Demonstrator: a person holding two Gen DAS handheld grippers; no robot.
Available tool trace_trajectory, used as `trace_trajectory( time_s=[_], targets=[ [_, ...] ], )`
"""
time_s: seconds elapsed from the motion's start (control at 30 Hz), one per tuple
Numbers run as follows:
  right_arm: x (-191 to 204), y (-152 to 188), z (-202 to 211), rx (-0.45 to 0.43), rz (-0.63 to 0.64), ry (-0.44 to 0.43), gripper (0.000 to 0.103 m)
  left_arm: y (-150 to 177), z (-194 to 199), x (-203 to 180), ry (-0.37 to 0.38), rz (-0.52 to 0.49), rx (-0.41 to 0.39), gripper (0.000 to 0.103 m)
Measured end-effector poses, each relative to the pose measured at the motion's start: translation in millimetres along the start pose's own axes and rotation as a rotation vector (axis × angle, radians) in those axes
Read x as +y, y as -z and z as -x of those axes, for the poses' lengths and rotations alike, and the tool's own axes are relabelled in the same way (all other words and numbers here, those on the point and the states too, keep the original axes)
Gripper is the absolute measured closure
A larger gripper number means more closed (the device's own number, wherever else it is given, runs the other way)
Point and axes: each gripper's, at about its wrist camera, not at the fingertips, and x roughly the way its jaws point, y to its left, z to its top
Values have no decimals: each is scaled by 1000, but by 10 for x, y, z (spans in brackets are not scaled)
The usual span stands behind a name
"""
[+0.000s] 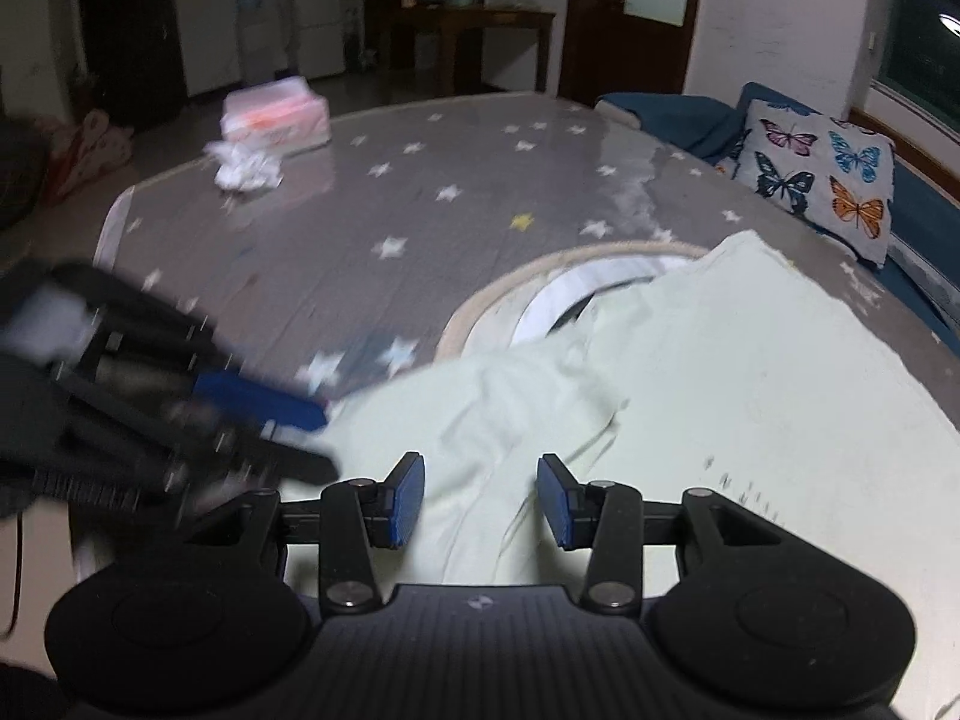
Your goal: Fold clothes
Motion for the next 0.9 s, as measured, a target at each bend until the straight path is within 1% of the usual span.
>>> trace_trajectory(
  time_s=[0.17,0.37,0.43,0.5,0.67,0.9],
  targets=[
    [145,155,36,13,41,18,62,-2,-10,-36,-16,-17,3,73],
    [186,210,137,-17,12,22,62,5,-22,-84,-37,-46,4,69],
    [183,249,105,-5,2,20,62,11,-24,-94,-44,-55,4,68],
    [183,264,119,-9,-5,21,62,17,-24,-100,-57,-62,5,61],
    [164,284,213,-36,-26,35,62,33,-29,-94,-86,-67,15,55],
    [153,340,170,-19,-45,37,61,46,-32,-100,-111,-75,28,48]
  ],
)
